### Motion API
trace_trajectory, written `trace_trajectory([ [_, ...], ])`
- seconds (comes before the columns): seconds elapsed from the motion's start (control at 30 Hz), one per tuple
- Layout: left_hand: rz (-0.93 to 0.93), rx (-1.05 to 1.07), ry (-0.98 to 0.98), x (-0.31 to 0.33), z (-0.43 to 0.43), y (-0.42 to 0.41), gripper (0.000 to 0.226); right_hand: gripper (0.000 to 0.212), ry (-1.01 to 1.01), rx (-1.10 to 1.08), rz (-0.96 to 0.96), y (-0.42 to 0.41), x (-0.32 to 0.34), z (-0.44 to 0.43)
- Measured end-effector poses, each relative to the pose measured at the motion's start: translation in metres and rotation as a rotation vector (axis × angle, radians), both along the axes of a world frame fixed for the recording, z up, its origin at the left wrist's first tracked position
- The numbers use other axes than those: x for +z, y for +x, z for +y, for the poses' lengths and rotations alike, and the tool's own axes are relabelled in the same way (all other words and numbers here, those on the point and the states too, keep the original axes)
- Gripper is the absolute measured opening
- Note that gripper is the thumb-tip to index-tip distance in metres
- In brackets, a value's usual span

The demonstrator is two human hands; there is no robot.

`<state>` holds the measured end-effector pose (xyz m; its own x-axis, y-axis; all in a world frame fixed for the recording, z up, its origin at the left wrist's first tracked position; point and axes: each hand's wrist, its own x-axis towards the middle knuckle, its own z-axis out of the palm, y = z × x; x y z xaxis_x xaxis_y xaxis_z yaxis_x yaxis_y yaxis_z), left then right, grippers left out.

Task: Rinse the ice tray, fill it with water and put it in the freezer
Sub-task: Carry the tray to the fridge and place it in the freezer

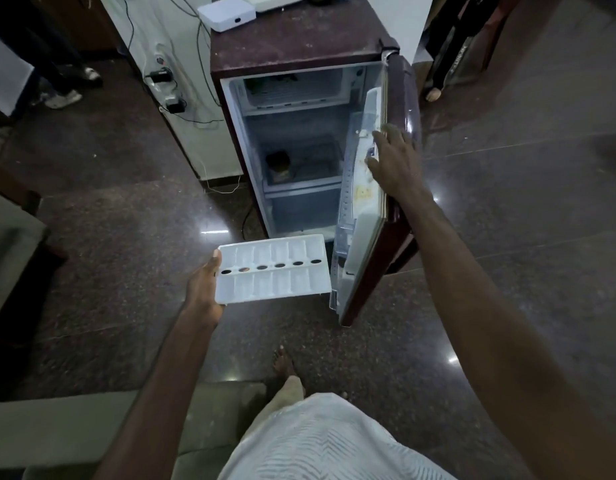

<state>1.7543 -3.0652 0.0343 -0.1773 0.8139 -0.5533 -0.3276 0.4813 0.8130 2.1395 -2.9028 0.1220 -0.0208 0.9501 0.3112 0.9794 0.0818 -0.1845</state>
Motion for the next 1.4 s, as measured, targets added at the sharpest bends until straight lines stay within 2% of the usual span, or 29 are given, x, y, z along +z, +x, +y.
trace_trajectory([
  [0.07,0.003,0.015,-0.012,0.0,0.003,0.01,0.069,0.051,-0.058,-0.061,-0.092,0.02,-0.004,-0.004],
  [0.17,0.007,0.053,-0.039,0.002,0.009,0.027,0.056,0.062,-0.157,-0.128,-0.175,0.029,-0.005,-0.008],
  [0.3,0.032,0.106,-0.077,0.003,0.026,0.05,0.045,0.061,-0.271,-0.305,-0.217,0.007,-0.001,-0.007],
  [0.4,0.038,0.131,-0.111,0.007,0.047,0.063,0.038,0.06,-0.217,-0.322,-0.041,-0.013,-0.001,-0.001],
  [0.47,0.049,0.148,-0.129,0.009,0.064,0.069,0.033,0.044,-0.149,-0.237,0.15,-0.026,-0.005,0.004],
  [0.53,0.058,0.168,-0.132,0.007,0.084,0.071,0.032,0.026,-0.18,-0.158,0.299,-0.041,-0.01,0.007],
  [0.67,0.07,0.203,-0.138,-0.004,0.129,0.071,0.034,0.036,-0.293,-0.162,0.436,-0.061,-0.036,0.015],
  [0.73,0.078,0.225,-0.142,-0.008,0.155,0.072,0.026,0.037,-0.279,-0.179,0.477,-0.068,-0.054,0.027],
  [0.87,0.086,0.254,-0.158,-0.02,0.212,0.073,0.026,0.044,-0.298,-0.212,0.554,-0.075,-0.083,0.066],
  [1.23,0.088,0.221,-0.11,-0.035,0.353,0.094,0.02,0.022,-0.232,-0.333,0.733,-0.082,-0.122,0.179],
  [1.4,0.214,0.211,-0.011,-0.056,0.414,0.108,0.022,0.021,-0.117,-0.372,0.791,-0.074,-0.137,0.232],
])
